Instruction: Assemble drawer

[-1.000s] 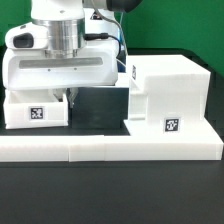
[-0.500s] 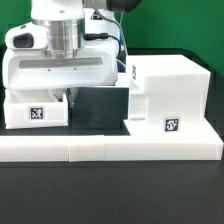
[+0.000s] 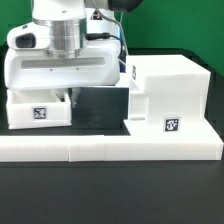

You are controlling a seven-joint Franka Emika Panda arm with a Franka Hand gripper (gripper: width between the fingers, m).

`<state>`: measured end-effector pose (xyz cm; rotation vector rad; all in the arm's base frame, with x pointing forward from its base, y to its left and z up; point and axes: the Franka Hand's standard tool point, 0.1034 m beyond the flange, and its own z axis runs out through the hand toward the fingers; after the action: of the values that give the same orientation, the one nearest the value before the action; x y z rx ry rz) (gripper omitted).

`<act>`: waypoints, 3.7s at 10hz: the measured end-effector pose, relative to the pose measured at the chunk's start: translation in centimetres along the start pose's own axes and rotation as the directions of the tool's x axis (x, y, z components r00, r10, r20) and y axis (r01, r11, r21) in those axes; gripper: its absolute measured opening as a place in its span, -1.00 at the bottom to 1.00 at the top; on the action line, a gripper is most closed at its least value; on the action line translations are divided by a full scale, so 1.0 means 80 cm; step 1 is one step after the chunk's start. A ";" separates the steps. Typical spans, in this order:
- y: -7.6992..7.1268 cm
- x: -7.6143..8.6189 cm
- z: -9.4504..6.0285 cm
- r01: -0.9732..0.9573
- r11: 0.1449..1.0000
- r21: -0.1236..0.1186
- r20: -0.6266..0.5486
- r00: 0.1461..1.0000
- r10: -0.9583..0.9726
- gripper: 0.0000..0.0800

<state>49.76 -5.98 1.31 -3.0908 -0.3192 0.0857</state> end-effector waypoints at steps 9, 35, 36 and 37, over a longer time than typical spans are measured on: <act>-0.008 0.006 -0.011 0.429 0.903 0.011 0.021 0.903 -0.430 -0.89; 0.004 0.040 -0.011 0.978 0.198 -0.060 0.097 0.203 -0.974 -0.89; 0.001 0.041 -0.011 0.977 0.203 -0.060 0.095 0.208 -0.973 -0.89; 0.003 0.040 -0.010 0.976 0.208 -0.058 0.095 0.212 -0.973 -0.89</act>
Offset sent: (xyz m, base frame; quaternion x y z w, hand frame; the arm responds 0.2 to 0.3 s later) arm 0.0000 0.0000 0.0000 0.0000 0.0000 0.0000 1.0000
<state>52.96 -5.61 1.97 -2.2599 -2.2498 0.0777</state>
